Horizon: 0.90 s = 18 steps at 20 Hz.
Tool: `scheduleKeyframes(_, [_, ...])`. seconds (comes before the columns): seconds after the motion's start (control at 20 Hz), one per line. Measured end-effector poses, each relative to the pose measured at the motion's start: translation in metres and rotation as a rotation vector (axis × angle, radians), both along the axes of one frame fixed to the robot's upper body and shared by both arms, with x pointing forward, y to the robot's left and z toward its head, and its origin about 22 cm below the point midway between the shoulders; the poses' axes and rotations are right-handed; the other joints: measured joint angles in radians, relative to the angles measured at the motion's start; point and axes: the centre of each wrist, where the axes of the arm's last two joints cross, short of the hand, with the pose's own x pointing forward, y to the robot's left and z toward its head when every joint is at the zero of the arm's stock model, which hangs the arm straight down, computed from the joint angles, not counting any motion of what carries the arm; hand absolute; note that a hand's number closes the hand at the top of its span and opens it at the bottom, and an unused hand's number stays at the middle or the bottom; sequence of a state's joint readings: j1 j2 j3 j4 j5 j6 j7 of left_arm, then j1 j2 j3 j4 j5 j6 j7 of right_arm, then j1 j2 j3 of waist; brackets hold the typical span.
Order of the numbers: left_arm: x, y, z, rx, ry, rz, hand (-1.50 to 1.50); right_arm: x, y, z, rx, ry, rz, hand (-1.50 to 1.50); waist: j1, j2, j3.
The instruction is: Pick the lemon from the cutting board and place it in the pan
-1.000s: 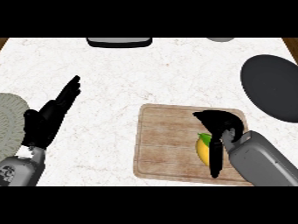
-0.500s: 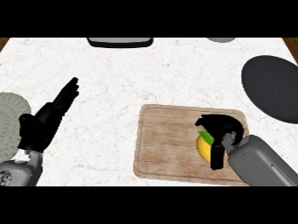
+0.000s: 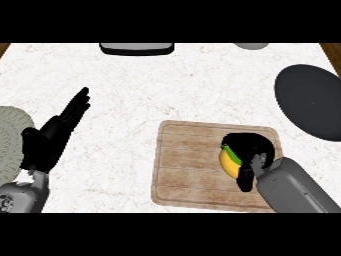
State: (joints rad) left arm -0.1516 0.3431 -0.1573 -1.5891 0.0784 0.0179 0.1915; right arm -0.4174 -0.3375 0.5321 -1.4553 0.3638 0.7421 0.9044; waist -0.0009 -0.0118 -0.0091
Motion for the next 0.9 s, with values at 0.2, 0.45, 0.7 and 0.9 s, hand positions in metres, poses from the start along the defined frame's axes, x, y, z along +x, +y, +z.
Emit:
scheduleKeyframes(0.2, [-0.002,-0.001,0.002,0.000,0.000,0.001,0.00,-0.007,0.002,0.003,0.009,-0.032,0.010,1.50,0.001,0.003,0.003])
scheduleKeyframes(0.45, [-0.005,-0.001,0.001,-0.002,-0.003,0.004,0.00,-0.013,0.013,0.027,0.055,-0.165,-0.006,1.50,0.000,0.007,0.007])
scheduleKeyframes(0.7, [-0.009,0.003,-0.005,-0.005,0.010,0.011,0.00,-0.021,0.027,0.054,0.122,-0.487,-0.172,1.50,-0.012,0.003,0.009])
scheduleKeyframes(0.9, [-0.007,0.005,-0.005,-0.004,0.013,0.017,0.00,-0.032,0.035,0.079,0.137,-0.791,-0.244,1.50,-0.019,0.001,0.009])
